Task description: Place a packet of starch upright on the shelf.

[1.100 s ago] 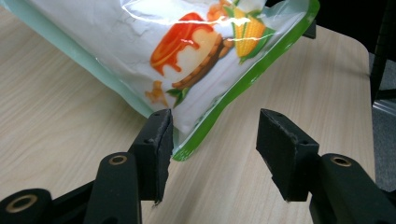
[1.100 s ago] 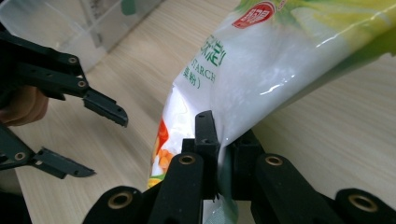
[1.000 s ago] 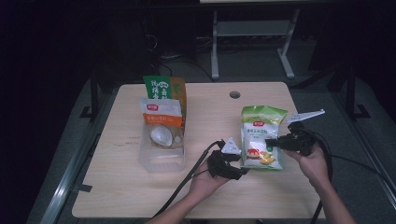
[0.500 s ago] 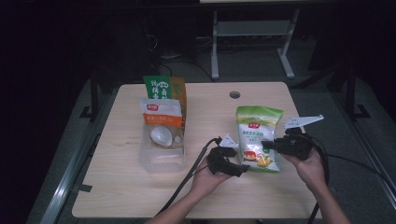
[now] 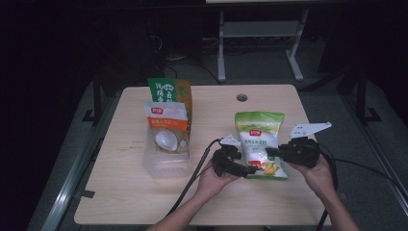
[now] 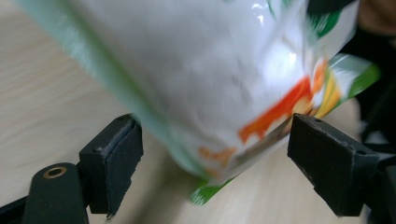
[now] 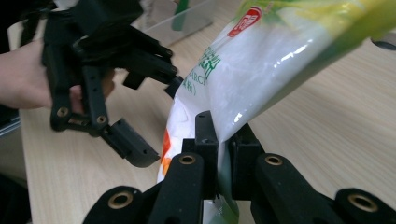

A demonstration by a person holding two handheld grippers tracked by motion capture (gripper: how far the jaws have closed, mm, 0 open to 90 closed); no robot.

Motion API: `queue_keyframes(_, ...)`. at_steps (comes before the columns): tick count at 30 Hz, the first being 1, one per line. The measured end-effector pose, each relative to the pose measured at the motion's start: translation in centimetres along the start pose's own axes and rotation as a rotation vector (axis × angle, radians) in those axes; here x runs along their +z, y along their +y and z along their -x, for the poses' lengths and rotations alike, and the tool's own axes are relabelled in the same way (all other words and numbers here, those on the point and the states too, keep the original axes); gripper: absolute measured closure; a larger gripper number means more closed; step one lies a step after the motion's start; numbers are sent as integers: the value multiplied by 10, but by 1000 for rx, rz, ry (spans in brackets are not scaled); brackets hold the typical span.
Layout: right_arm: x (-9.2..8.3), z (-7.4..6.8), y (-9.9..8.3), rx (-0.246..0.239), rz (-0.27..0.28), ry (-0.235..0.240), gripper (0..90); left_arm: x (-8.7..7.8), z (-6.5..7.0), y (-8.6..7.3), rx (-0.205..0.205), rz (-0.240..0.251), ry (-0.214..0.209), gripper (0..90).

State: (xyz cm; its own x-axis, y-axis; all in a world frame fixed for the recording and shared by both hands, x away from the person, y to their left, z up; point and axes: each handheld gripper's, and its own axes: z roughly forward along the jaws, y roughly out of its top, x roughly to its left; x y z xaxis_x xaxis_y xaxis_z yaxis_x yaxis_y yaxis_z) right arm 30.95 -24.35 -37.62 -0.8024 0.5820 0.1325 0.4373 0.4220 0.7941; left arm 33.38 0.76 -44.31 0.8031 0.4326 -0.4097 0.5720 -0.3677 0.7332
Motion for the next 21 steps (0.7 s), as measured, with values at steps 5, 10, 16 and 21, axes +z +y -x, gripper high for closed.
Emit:
queue_keyframes(5,3,0,-3,-6,7,25,843,-1,0,2,-16,26,-42,259)
queue_keyframes(10,4,-3,1,-20,-13,30,828,-4,7,2,38,32,-5,369)
queue_keyframes(16,4,-3,13,-28,-89,66,731,-10,18,3,148,46,77,474)
queue_keyframes(21,9,-4,17,-26,-148,70,714,-12,20,1,183,40,117,495)
